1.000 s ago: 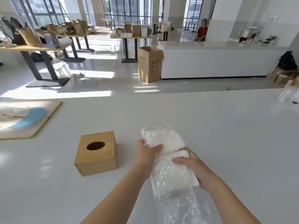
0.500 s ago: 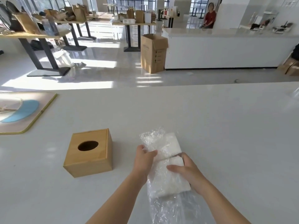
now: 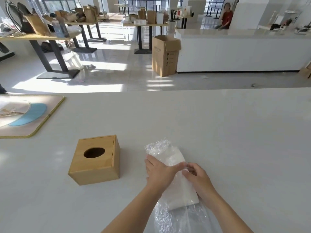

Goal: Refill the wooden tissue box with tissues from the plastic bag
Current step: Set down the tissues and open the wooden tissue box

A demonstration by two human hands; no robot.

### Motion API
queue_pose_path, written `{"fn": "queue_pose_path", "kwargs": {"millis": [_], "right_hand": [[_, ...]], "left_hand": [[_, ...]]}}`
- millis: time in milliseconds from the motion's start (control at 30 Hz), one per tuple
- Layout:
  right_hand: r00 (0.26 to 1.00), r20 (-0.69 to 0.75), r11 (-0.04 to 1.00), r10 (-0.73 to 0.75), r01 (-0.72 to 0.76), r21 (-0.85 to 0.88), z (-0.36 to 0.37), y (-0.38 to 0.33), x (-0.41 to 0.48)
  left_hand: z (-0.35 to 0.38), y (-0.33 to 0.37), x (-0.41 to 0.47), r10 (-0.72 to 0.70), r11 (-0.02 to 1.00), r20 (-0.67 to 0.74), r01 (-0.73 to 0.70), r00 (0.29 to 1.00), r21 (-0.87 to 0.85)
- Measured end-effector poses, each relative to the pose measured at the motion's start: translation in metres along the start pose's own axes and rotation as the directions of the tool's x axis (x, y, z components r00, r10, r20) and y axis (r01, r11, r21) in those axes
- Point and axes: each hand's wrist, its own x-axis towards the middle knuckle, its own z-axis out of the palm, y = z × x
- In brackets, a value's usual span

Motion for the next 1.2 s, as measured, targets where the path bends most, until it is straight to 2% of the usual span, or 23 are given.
{"fn": "queue_pose_path", "kwargs": {"millis": [67,133,267,333,433,533,633,733,833,900,1067,1200], "right_hand": [[1.000,-0.011,1.000,-0.012,0.012,0.002,-0.001,0.002,0.000],[1.000,-0.016,1.000,-0.004,0.004,0.016,-0.002,0.004,0.001],[0.998,-0.066,0.999,-0.006,0.008,0.034,-0.007,0.007,0.001],[0.997,-0.081,0.999,-0.004,0.007,0.033,-0.012,0.008,0.002],[0.994,-0.113,0.999,-0.001,0.006,0.045,-0.022,0.008,0.004],[0.992,-0.124,0.999,0.006,0.000,0.049,-0.030,0.008,0.006],[0.991,-0.131,1.000,0.003,-0.004,-0.006,-0.031,0.009,0.007],[0.986,-0.164,0.984,-0.015,-0.015,-0.179,-0.028,0.008,0.007],[0.970,-0.227,0.912,-0.085,-0.016,-0.409,-0.022,0.000,0.004],[0.952,-0.270,0.872,-0.145,-0.006,-0.489,-0.015,-0.006,-0.001],[0.931,-0.269,0.846,-0.247,0.072,-0.528,0.010,-0.035,-0.019],[0.897,-0.200,0.764,-0.394,0.199,-0.613,0.051,-0.061,-0.034]], "left_hand": [[0.004,-0.003,-0.003,0.035,0.985,0.003,-0.035,0.999,0.169],[0.005,-0.006,-0.006,0.067,0.979,0.013,-0.068,0.998,0.191],[-0.012,-0.004,-0.005,0.026,0.986,-0.007,-0.027,1.000,-0.162],[-0.024,-0.006,-0.005,0.029,0.976,-0.044,-0.038,0.999,-0.215],[-0.042,-0.009,-0.011,0.132,0.985,-0.145,-0.146,0.981,-0.089],[-0.057,-0.016,-0.019,0.243,0.967,-0.210,-0.219,0.947,0.131],[-0.068,-0.028,-0.023,0.332,0.879,-0.189,-0.230,0.924,0.418],[-0.076,-0.035,-0.025,0.373,0.785,-0.152,-0.224,0.915,0.577],[-0.087,-0.039,-0.028,0.485,0.697,-0.120,-0.300,0.866,0.651],[-0.097,-0.039,-0.031,0.572,0.637,-0.114,-0.353,0.812,0.685],[-0.128,-0.036,-0.045,0.737,0.511,-0.058,-0.499,0.673,0.700],[-0.172,-0.038,-0.052,0.805,0.462,-0.064,-0.556,0.590,0.691]]}}
